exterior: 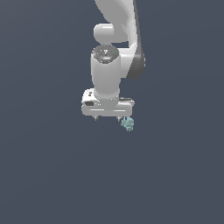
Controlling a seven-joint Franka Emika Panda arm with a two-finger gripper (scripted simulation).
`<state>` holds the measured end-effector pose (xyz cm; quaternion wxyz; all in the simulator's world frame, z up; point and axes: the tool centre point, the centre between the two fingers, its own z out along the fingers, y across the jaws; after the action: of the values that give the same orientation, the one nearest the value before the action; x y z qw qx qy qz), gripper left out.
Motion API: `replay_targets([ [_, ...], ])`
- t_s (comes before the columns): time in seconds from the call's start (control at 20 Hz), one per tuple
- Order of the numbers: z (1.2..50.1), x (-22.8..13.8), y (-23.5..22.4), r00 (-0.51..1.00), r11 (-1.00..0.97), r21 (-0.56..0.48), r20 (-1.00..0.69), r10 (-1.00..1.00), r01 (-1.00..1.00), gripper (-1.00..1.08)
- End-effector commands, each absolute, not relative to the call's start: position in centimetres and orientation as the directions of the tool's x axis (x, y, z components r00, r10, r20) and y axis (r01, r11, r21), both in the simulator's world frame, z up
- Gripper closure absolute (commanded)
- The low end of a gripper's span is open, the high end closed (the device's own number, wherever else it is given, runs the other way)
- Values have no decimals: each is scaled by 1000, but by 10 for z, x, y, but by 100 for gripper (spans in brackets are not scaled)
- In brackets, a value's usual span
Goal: Pick up the object and move it to a goal position.
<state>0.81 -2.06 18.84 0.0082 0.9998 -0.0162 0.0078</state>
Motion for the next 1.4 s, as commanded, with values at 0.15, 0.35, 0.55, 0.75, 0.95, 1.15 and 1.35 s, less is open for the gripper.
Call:
replay_targets([
  [0.15, 187, 9, -19, 999, -999, 11, 18, -33, -34, -92],
  [0.35, 185, 12, -15, 999, -999, -9, 24, -41, -41, -92],
  [0.55, 184, 13, -15, 999, -999, -13, 25, -47, -47, -92],
  [0.75, 182, 12, -13, 999, -1000, -11, 24, -27, -26, -92],
  [0.95, 176, 8, -5, 999, -1000, -8, 22, 24, 25, -92],
  [1.15, 167, 2, 6, 994, -994, -4, 19, 106, 106, -92],
  [1.35, 155, -6, 22, 976, -976, 0, 15, 217, 217, -92],
])
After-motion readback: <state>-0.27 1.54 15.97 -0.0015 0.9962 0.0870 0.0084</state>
